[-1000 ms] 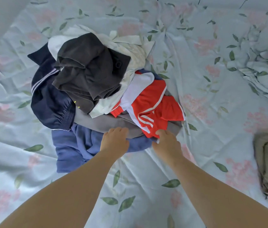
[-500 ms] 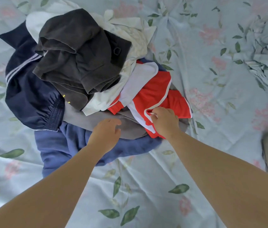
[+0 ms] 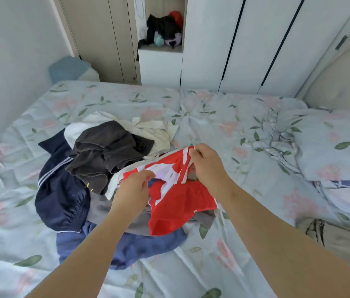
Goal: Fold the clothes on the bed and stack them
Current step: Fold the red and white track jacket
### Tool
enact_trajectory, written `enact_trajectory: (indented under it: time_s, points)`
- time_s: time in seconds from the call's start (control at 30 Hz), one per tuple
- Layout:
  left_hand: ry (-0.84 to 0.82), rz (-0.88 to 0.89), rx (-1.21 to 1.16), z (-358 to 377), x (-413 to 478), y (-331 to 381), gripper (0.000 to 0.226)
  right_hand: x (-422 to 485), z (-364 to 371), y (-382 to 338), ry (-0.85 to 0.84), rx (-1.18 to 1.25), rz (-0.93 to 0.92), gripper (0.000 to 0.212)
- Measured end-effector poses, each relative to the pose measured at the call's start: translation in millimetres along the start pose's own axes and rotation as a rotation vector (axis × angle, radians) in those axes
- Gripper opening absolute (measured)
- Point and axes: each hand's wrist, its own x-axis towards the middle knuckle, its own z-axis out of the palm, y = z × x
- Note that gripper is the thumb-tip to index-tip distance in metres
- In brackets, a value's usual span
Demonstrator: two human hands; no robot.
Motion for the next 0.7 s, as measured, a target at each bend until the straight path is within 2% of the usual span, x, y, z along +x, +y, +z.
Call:
enact_trajectory:
  time_s: [0.07, 0.13, 0.23, 0.43, 0.53, 0.57, 0.6, 0.7]
  points:
    - [0.017, 0.070, -0.133, -16, -7, 35, 0.024, -6, -30, -35, 0.029, 0.156, -0.010, 0.023]
    - [-0.067, 0.107, -0.369, -33, -19, 70, 0.022, -14, -62, -73, 0.050, 0.293, -0.043, 0.020]
    - [-0.207, 0.222, -0.553, -51, -36, 111, 0.061, -32, -106, -124, 0.081, 0.437, -0.149, 0.024]
    - [-0.342, 0.412, -0.626, -73, -68, 187, 0.087, -71, -179, -188, 0.132, 0.703, -0.268, 0.027]
    - [-0.408, 0.514, -0.749, -83, -83, 224, 0.098, -82, -202, -208, 0.178, 0.789, -0.303, 0.028]
    - [-0.401, 0.525, -0.775, -85, -87, 235, 0.095, -84, -208, -213, 0.195, 0.792, -0.311, 0.027]
    - [-0.371, 0.516, -0.786, -86, -89, 246, 0.082, -86, -212, -216, 0.211, 0.791, -0.317, 0.027]
    - [-0.157, 0.383, -0.784, -85, -84, 265, 0.008, -93, -225, -215, 0.245, 0.768, -0.298, 0.026]
